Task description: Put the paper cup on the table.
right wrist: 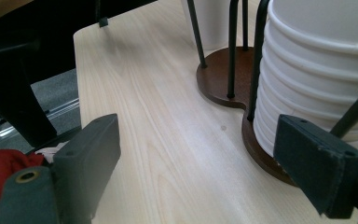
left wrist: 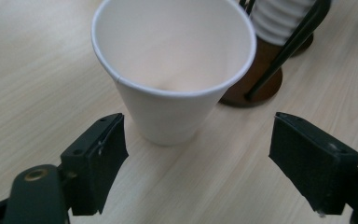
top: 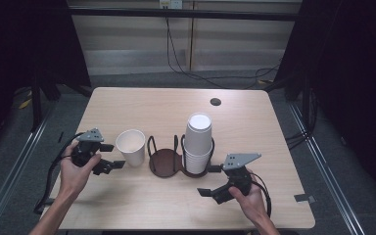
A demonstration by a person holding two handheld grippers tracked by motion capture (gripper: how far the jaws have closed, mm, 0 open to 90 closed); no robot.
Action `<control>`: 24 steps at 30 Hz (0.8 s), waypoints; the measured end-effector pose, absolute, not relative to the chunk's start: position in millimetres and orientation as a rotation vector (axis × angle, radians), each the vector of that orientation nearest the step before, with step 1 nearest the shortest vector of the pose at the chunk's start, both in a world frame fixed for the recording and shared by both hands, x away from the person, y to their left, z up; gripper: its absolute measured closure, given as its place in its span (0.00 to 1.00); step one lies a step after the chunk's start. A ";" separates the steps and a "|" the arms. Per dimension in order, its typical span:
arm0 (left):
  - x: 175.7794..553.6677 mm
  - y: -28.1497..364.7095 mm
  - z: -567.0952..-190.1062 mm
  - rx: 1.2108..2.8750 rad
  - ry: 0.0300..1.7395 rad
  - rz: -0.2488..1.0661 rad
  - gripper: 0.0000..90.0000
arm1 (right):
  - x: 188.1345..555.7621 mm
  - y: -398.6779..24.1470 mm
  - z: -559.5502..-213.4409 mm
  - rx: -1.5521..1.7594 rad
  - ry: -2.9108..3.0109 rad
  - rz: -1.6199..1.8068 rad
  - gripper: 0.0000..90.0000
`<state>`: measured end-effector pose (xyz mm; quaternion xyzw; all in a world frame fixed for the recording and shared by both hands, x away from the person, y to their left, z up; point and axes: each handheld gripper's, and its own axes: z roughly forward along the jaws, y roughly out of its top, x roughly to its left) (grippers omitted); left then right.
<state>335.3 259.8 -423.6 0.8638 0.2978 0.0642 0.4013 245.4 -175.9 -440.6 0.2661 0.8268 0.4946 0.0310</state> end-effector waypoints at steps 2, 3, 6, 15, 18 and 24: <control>329.9 262.2 -422.8 2.169 0.756 0.189 0.22 | 245.5 -176.6 -440.5 0.821 2.545 1.524 0.17; 327.5 263.0 -423.0 2.164 0.755 0.182 0.22 | 245.5 -176.9 -440.4 0.821 2.542 1.525 0.17; 316.5 263.6 -424.9 2.128 0.769 0.174 0.22 | 245.3 -177.6 -440.0 0.830 2.537 1.525 0.17; 285.1 267.9 -422.6 2.006 0.708 0.201 0.29 | 245.3 -178.5 -440.1 0.838 2.526 1.543 0.17; 275.4 265.2 -424.2 1.997 0.689 0.206 0.27 | 244.8 -179.6 -439.6 0.840 2.520 1.542 0.17; 258.1 253.5 -431.9 1.965 0.696 0.231 0.23 | 244.1 -180.8 -439.5 0.849 2.511 1.545 0.17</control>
